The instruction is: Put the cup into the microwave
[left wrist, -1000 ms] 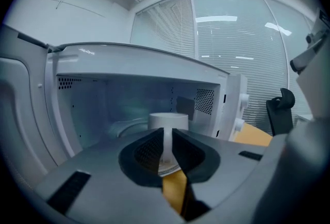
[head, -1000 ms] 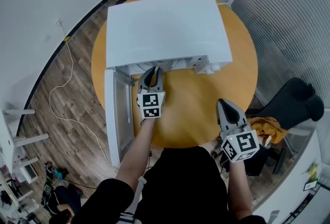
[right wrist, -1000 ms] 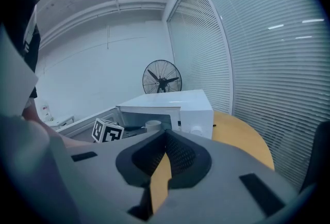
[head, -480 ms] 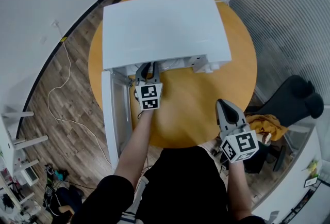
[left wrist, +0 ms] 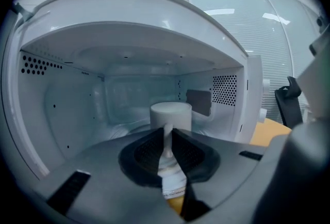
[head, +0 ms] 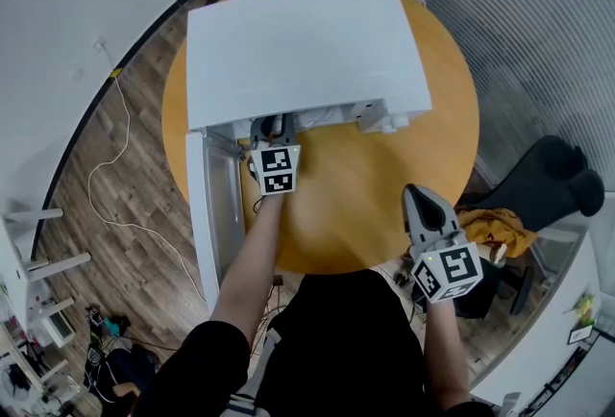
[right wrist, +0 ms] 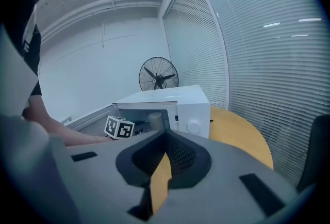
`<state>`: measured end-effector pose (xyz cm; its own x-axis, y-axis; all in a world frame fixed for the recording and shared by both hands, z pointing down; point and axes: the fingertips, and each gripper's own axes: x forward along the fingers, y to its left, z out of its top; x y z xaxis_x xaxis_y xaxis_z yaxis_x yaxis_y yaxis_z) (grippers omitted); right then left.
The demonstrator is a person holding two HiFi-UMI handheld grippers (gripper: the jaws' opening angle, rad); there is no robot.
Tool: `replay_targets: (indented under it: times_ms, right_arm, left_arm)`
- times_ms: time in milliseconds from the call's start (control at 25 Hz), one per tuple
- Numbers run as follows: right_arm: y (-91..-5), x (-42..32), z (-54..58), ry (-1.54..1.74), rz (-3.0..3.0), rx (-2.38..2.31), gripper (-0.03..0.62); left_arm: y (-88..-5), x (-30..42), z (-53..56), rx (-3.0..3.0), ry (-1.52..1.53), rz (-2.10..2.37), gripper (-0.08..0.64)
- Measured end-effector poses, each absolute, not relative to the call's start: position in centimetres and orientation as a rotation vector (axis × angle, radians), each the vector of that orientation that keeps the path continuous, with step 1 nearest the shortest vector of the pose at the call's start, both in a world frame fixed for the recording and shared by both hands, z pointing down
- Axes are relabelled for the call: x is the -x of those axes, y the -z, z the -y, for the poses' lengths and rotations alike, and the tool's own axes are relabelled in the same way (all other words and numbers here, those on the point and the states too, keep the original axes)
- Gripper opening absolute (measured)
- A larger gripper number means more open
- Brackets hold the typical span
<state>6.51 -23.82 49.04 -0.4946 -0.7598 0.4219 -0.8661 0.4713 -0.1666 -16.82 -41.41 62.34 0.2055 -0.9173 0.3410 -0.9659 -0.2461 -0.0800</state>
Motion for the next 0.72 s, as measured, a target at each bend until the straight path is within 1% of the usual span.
replay_targets:
  times_ms: [360,480,720]
  right_arm:
    - [-48.8,-6.7,23.2,-0.520,2.437,-1.406,0.009]
    - [-48.6,-6.9,22.8,-0.520,2.436,-1.415,0.009]
    - [-49.0,-7.4,21.9,-0.540,2.430,-1.431,0.009]
  left_arm:
    - [-62.7,16.6,41.9,-2.300,-0.498,1.803,0.046]
    - [-62.7,16.7,41.4,-2.283,-0.477,1.797,0.078]
    - [-62.6,17.0,40.7,-2.252,-0.476,1.812,0.087]
